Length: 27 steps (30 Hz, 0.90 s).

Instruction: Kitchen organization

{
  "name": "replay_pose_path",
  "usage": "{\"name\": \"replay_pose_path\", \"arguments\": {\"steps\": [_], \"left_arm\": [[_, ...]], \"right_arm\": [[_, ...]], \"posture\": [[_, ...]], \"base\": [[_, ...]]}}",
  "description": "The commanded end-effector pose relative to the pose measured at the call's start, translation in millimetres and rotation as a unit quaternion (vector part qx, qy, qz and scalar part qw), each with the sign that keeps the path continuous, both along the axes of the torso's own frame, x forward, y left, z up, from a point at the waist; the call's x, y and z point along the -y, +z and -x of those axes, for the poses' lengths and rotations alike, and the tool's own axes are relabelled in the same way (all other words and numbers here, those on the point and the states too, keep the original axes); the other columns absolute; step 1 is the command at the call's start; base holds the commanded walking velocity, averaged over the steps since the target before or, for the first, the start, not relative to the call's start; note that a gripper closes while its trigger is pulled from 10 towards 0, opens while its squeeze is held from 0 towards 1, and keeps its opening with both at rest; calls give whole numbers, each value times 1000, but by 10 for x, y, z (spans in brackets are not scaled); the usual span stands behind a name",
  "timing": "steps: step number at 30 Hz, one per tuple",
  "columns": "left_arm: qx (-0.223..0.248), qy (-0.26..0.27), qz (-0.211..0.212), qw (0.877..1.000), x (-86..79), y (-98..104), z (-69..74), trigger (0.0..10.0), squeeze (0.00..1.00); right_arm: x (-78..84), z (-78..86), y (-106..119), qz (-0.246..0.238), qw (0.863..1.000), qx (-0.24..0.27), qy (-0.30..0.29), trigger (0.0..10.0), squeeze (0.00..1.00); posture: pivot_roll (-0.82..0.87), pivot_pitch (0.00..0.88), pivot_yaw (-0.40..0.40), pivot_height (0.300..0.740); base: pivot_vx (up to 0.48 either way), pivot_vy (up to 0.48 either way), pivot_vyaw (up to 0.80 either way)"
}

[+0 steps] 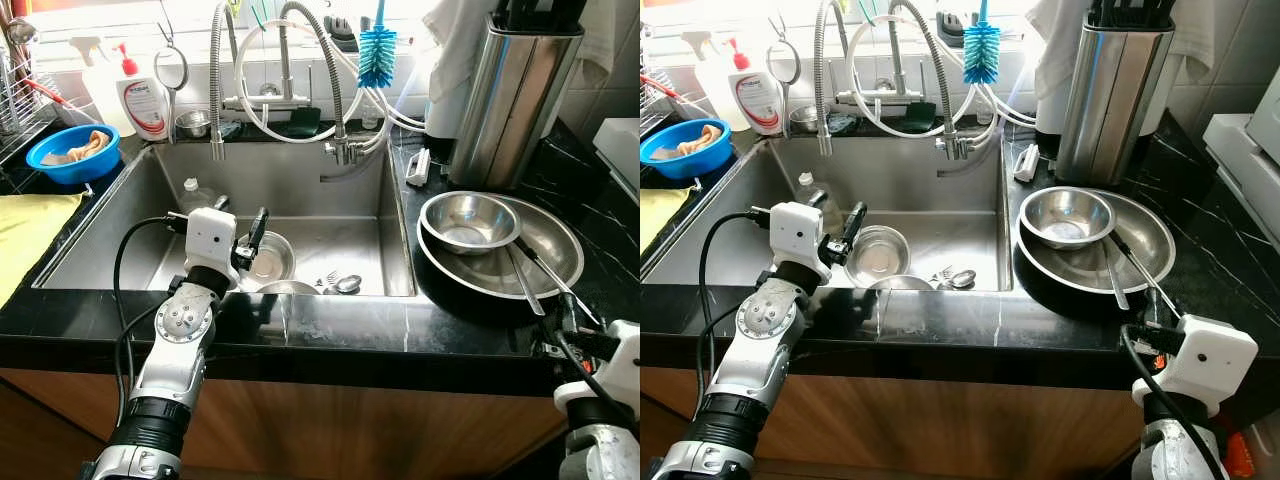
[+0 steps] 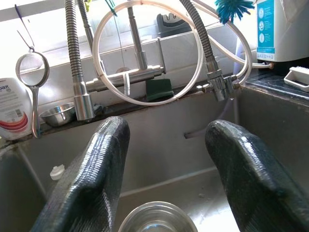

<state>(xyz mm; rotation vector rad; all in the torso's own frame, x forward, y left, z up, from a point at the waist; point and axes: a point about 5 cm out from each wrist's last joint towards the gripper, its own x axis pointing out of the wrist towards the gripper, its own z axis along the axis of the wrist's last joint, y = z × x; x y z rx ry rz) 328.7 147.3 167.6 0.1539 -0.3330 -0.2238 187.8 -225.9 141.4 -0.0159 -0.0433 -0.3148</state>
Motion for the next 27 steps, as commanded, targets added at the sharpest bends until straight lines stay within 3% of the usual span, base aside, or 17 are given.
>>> {"name": "replay_pose_path", "arguments": {"steps": [1,11,12,13,14,15,22,27], "left_arm": [[3,5,-12,1000,-32,9,16,10000,0],[3,6,-13,1000,-39,9,18,10000,0],[4,5,-13,1000,-39,9,18,10000,0],[4,5,-14,1000,-39,9,18,10000,0],[4,6,-14,1000,-40,10,17,10000,0],[4,6,-14,1000,-43,15,13,10000,0],[6,5,-14,1000,-44,23,5,10000,0],[7,5,-13,1000,-39,25,8,10000,0]], "right_arm": [[-13,0,28,2,1000,1,2,0,0],[-51,-52,102,-2,1000,18,9,0,0],[-53,-60,117,-2,1000,22,9,3098,0],[-53,-65,125,-2,1000,24,9,3098,0],[-55,-69,137,-2,1000,27,9,5490,0],[-58,-78,166,-2,999,35,9,10000,0],[-110,-125,315,1,997,72,22,10000,0],[-155,-162,457,36,995,94,29,10000,0]], "posture": [[-96,0,67,740],[-96,0,69,740],[-93,0,69,740],[-93,0,69,740],[-94,0,70,740],[-94,0,70,740],[-96,0,71,740],[-95,0,70,740]], "base": [[0,0,0],[0,0,0],[0,0,0],[0,0,0],[0,0,0],[0,0,0],[0,0,0],[0,0,0]]}}
